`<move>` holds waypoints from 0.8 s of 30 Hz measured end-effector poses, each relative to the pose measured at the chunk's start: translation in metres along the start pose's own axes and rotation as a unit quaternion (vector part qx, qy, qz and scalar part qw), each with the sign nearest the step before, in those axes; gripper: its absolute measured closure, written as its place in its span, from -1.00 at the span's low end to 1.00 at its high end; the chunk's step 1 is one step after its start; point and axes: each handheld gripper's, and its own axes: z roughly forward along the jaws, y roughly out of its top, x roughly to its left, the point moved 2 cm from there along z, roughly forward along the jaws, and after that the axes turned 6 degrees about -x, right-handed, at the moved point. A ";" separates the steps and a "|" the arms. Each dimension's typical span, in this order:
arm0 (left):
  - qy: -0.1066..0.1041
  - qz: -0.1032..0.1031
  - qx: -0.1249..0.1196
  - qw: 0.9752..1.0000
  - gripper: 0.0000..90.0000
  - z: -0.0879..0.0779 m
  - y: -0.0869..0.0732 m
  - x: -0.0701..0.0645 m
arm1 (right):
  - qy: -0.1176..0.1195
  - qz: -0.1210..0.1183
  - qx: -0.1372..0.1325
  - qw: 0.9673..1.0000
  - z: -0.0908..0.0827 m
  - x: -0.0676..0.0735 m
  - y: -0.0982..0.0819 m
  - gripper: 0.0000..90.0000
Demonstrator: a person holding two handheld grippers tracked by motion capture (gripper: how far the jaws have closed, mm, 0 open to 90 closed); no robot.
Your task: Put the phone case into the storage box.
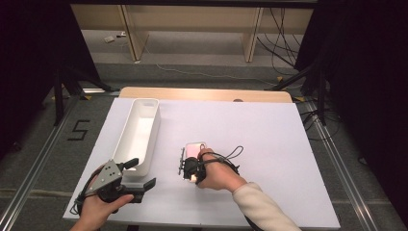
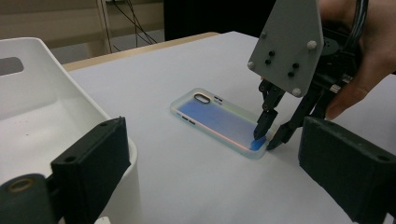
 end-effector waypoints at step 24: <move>0.000 0.002 0.002 1.000 -0.81 0.000 0.000 -0.001 | -0.028 -0.033 -0.008 0.999 -0.001 0.012 -0.002 0.96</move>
